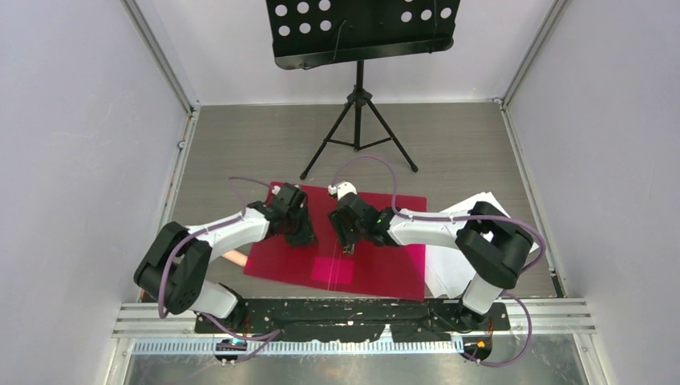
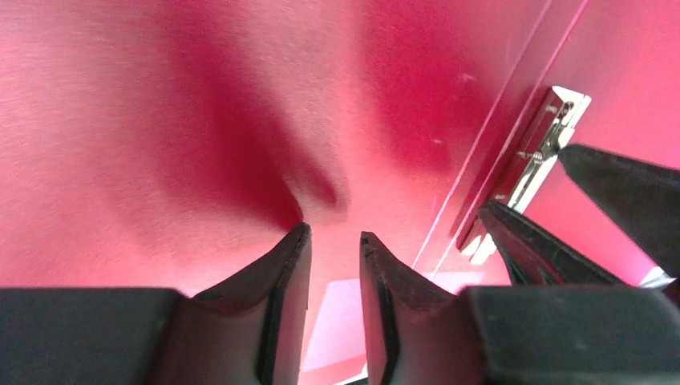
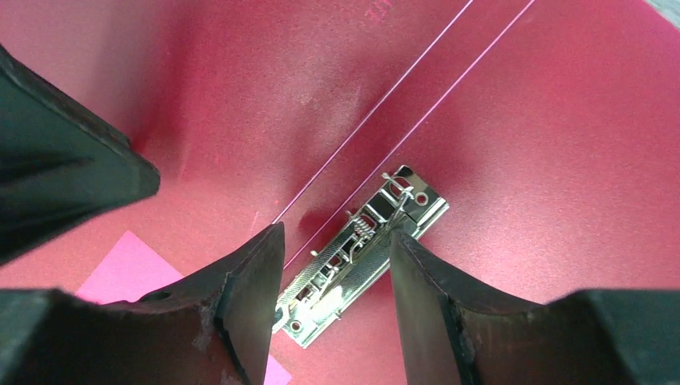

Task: Put the files into the folder

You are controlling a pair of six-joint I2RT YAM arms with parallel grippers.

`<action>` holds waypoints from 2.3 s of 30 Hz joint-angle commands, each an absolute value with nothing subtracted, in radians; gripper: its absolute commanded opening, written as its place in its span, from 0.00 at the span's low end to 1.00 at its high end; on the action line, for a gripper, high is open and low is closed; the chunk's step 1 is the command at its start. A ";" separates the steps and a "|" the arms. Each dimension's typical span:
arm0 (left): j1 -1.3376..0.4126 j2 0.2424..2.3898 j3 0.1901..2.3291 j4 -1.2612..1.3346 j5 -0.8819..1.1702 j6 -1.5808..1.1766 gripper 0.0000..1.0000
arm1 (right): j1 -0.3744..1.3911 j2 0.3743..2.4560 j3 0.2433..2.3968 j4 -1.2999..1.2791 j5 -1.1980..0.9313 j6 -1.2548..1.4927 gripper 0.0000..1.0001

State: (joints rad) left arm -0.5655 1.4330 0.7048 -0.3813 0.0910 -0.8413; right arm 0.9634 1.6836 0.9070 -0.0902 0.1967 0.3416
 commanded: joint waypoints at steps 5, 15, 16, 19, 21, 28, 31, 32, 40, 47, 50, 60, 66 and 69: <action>-0.656 1.440 0.601 -0.230 0.082 -1.060 0.21 | 0.933 1.612 0.987 -0.273 0.244 0.363 0.64; -0.693 1.412 0.572 -0.181 0.059 -1.128 0.17 | 1.062 1.644 1.002 -0.412 0.367 0.616 0.70; -0.694 1.409 0.570 -0.177 0.061 -1.128 0.17 | 1.076 1.661 1.007 -0.405 0.371 0.626 0.71; -0.692 1.414 0.568 -0.170 0.071 -1.120 0.16 | 1.094 1.677 0.999 -0.365 0.402 0.679 0.76; -0.693 1.416 0.568 -0.165 0.079 -1.113 0.15 | 1.096 1.703 1.011 -0.399 0.442 0.694 0.76; -0.693 1.374 0.591 -0.219 0.064 -1.049 0.19 | 1.096 1.719 0.952 -0.382 0.503 0.603 0.34; -0.692 1.343 0.618 -0.273 0.045 -1.010 0.32 | 1.095 1.706 0.913 -0.340 0.498 0.546 0.17; -0.692 1.335 0.631 -0.294 0.039 -0.999 0.37 | 1.095 1.703 0.904 -0.333 0.498 0.523 0.13; -0.692 1.288 0.726 -0.399 0.026 -0.898 1.00 | 1.092 1.660 0.849 -0.293 0.469 0.489 0.06; -0.692 1.332 0.769 -0.392 0.095 -0.918 1.00 | 1.092 1.692 0.908 -0.374 0.444 0.650 0.05; -0.692 1.386 0.770 -0.366 0.122 -0.952 1.00 | 1.092 1.693 0.910 -0.359 0.444 0.685 0.05; -0.692 1.520 0.737 -0.351 0.080 -1.008 0.96 | 1.092 1.669 0.889 -0.284 0.380 0.682 0.11; -0.692 1.581 0.745 -0.406 0.052 -1.006 0.87 | 1.091 1.608 0.897 -0.265 0.330 0.665 0.35; -0.693 1.579 0.745 -0.418 0.026 -1.004 0.84 | 1.084 1.568 0.895 -0.265 0.309 0.655 0.44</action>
State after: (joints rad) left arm -0.6872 1.5192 0.7872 -0.3450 0.1089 -1.0153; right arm 1.0828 1.6440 0.8970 -0.3000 0.3882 0.6537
